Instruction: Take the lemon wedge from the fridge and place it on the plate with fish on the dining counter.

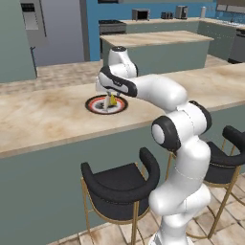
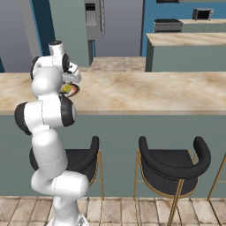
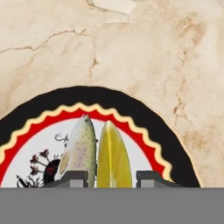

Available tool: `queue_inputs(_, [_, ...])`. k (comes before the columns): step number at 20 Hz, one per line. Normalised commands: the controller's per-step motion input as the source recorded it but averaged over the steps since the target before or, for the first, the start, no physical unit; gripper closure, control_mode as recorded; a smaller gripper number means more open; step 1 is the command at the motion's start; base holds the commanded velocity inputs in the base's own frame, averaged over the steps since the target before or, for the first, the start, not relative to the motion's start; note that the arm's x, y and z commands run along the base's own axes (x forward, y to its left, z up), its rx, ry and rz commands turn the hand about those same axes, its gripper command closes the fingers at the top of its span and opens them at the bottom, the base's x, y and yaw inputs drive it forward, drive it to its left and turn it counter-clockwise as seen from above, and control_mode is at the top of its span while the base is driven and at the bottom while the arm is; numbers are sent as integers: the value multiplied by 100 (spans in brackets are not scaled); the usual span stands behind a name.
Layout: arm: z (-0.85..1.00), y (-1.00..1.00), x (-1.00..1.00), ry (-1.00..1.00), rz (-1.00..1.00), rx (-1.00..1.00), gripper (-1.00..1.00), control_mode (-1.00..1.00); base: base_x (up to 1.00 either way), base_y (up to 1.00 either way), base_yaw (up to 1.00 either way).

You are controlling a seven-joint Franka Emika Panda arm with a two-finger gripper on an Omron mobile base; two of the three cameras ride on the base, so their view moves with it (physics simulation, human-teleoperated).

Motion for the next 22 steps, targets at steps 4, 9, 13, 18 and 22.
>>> queue_inputs(4, [51,-11,-36,-16,0,6,-100,-100,0,0,0])
queue_inputs(9, [25,-82,-100,-30,0,2,-100,-100,0,0,0])
queue_inputs(13, [-4,-100,-100,-28,0,0,-100,-100,0,0,0])
queue_inputs(18, [-9,-100,-100,-29,0,0,-100,-100,0,0,0])
queue_inputs(22, [-1,-100,-100,-32,0,0,-100,-100,0,0,0])
